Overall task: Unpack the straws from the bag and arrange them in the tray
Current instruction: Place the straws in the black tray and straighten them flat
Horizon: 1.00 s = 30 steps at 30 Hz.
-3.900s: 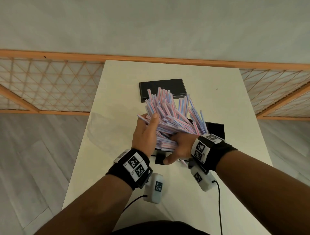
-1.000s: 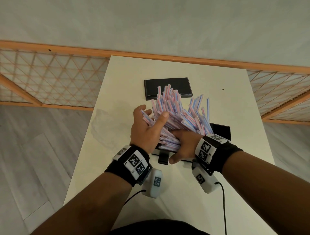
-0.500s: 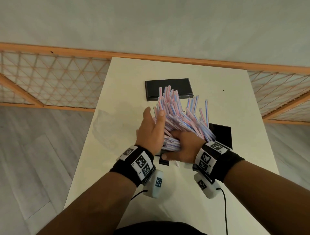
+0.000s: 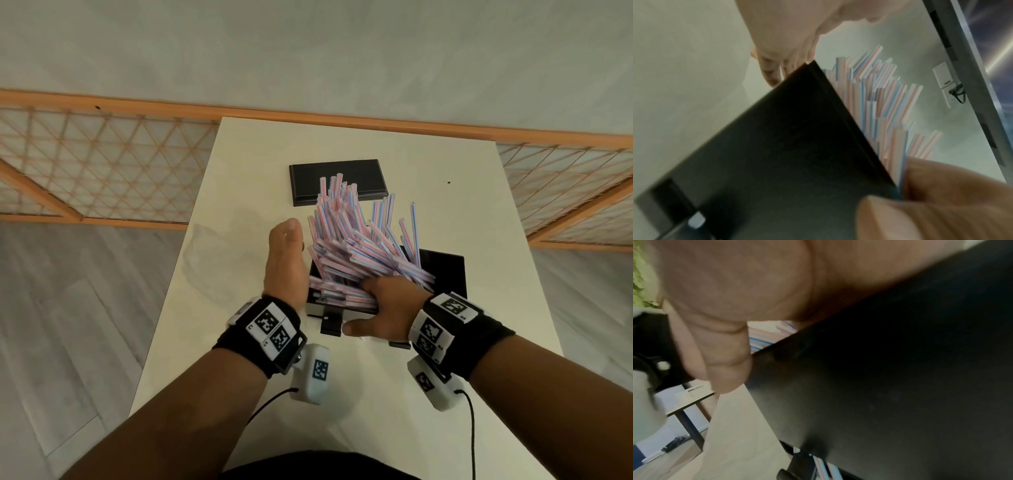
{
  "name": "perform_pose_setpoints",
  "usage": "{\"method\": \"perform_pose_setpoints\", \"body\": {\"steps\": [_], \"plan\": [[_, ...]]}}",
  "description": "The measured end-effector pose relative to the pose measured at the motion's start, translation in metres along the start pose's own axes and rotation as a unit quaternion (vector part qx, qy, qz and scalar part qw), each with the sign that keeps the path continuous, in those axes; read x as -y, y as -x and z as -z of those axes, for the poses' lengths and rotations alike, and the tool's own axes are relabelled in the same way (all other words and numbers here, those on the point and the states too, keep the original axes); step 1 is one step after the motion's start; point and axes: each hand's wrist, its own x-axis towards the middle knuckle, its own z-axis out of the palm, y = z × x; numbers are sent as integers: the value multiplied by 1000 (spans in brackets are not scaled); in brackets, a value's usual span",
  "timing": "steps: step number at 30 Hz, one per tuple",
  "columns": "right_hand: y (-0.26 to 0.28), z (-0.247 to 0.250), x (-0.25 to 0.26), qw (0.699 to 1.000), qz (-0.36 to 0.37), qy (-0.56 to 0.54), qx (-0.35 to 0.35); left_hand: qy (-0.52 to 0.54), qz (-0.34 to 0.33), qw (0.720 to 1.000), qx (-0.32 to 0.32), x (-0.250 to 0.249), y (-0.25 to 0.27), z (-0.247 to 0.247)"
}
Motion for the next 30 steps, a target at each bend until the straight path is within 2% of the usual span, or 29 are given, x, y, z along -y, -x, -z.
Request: {"method": "perform_pose_setpoints", "body": {"steps": [3,7,12,20,25,30], "plan": [[-11,2,5,1000,-7,-13,24,37,11,999,19,13,4,-7],[-22,9,21,998,5,-22,62,-4,-28,999,23,21,10,-10],[-32,13,29,996,12,12,86,1,-56,998,16,10,12,-9],[-35,12,31,997,35,26,64,24,-50,998,26,11,12,-10],[-29,15,28,995,85,-59,11,34,-68,997,18,8,10,-8],[-28,12,24,993,78,-82,-29,69,-87,994,-17,-5,2,-6]]}}
